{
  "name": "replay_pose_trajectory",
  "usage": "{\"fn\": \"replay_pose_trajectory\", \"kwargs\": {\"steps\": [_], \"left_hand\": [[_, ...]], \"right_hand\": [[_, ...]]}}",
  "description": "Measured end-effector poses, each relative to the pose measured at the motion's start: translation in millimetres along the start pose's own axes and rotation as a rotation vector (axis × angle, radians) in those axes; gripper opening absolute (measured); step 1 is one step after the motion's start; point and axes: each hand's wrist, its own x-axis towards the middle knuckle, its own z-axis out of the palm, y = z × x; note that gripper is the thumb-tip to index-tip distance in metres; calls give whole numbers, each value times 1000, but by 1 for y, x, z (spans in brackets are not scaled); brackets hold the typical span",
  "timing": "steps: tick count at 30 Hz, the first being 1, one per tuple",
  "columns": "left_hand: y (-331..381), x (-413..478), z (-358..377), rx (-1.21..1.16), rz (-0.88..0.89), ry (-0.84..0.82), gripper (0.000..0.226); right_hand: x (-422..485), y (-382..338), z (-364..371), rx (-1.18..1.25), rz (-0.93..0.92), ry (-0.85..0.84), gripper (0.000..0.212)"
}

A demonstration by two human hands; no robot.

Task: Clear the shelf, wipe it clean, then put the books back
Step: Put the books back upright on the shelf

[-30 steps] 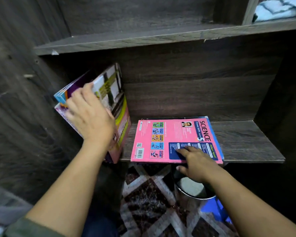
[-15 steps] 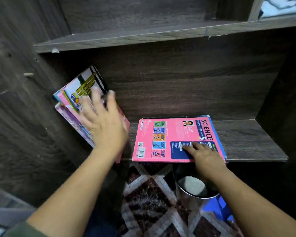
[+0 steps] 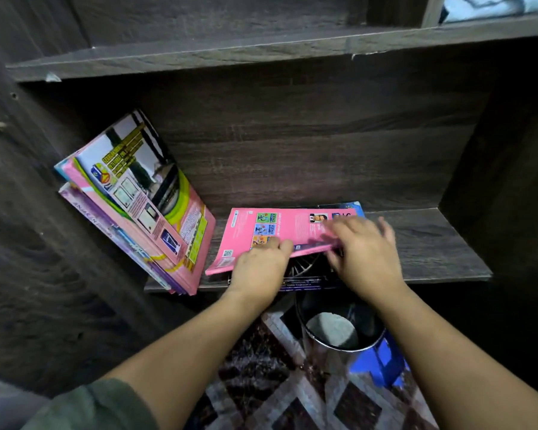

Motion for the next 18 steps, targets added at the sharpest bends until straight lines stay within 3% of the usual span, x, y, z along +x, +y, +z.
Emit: {"fn": "replay_pose_trajectory", "kwargs": {"steps": [3, 6, 11, 13, 18], "left_hand": [[-6, -1, -4, -57, -94, 15, 30], [-19, -5, -6, -121, -221, 95, 21], [-49, -13, -11, -368, -512, 261, 20], [-58, -17, -15, -432, -600, 303, 20], [-70, -24, -23, -496, -738, 367, 18]], "right_hand": [[5, 3, -11, 258, 272, 112, 86], [3, 4, -5, 329, 409, -53, 85], [-18, 6, 24, 92, 153, -560, 64], [-20, 4, 30, 24, 94, -634, 68], [-15, 4, 32, 19, 98, -639, 66]]}}
